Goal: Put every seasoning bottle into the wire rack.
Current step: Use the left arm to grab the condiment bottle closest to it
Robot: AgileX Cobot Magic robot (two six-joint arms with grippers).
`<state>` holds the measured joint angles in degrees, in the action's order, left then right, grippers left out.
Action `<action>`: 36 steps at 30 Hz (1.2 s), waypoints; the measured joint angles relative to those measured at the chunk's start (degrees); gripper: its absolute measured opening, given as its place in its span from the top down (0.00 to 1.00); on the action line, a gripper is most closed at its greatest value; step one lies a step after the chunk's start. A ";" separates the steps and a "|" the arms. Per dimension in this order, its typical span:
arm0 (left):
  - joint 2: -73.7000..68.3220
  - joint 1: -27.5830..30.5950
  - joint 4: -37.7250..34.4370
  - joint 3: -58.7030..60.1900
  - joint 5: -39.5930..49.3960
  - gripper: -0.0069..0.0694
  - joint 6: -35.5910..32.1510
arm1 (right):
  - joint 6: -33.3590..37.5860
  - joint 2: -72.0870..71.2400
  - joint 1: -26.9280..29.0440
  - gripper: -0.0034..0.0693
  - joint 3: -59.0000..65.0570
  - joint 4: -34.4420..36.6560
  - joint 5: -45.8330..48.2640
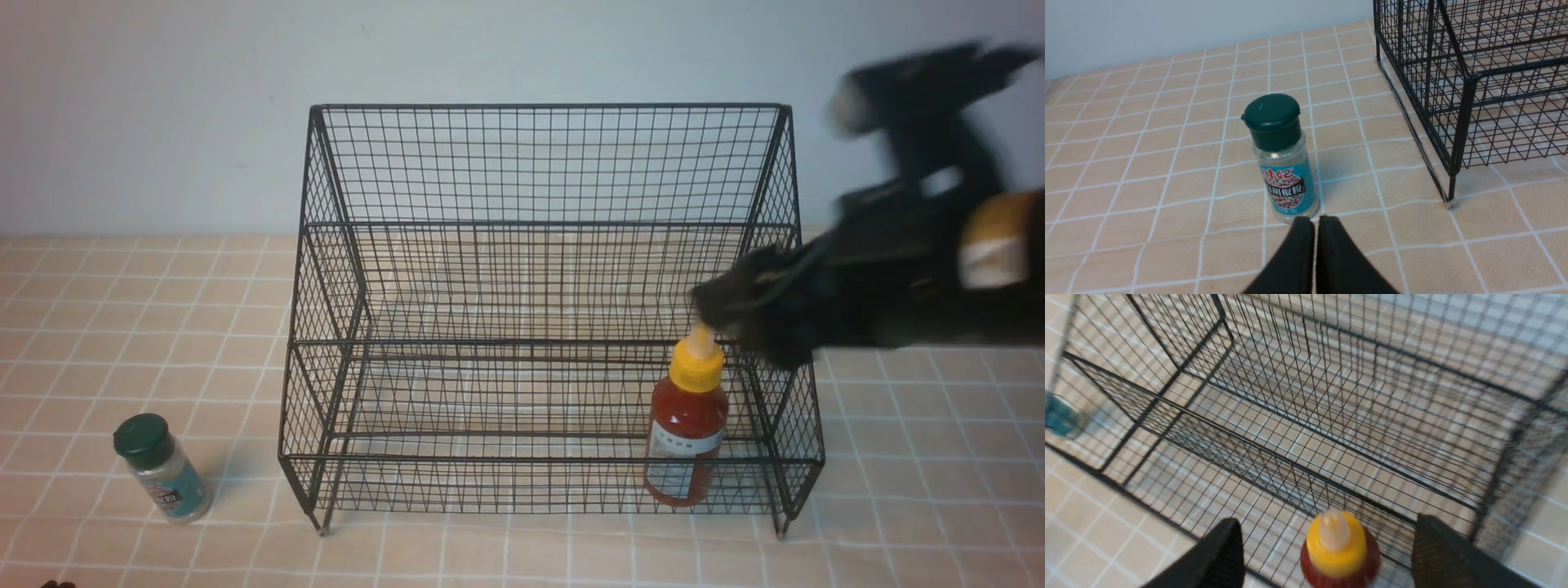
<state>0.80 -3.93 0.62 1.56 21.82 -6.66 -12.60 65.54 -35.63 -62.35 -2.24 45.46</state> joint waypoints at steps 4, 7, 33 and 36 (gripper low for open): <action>0.00 0.00 0.00 0.00 0.00 0.92 0.00 | -0.97 -10.67 0.00 0.53 -5.85 -0.90 12.32; 0.00 0.00 0.00 0.00 0.00 0.92 0.00 | -4.33 -20.51 0.00 0.80 -5.71 -3.71 14.40; 0.00 0.00 0.00 0.00 0.00 0.92 0.00 | -13.69 -61.53 0.00 0.97 28.64 -12.98 -17.80; 0.00 0.00 0.00 0.00 0.00 0.92 0.00 | -4.91 -61.53 0.00 0.97 30.76 -7.26 -21.21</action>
<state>0.80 -3.93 0.62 1.56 21.82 -6.66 -17.50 4.01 -35.63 -31.59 -9.50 24.25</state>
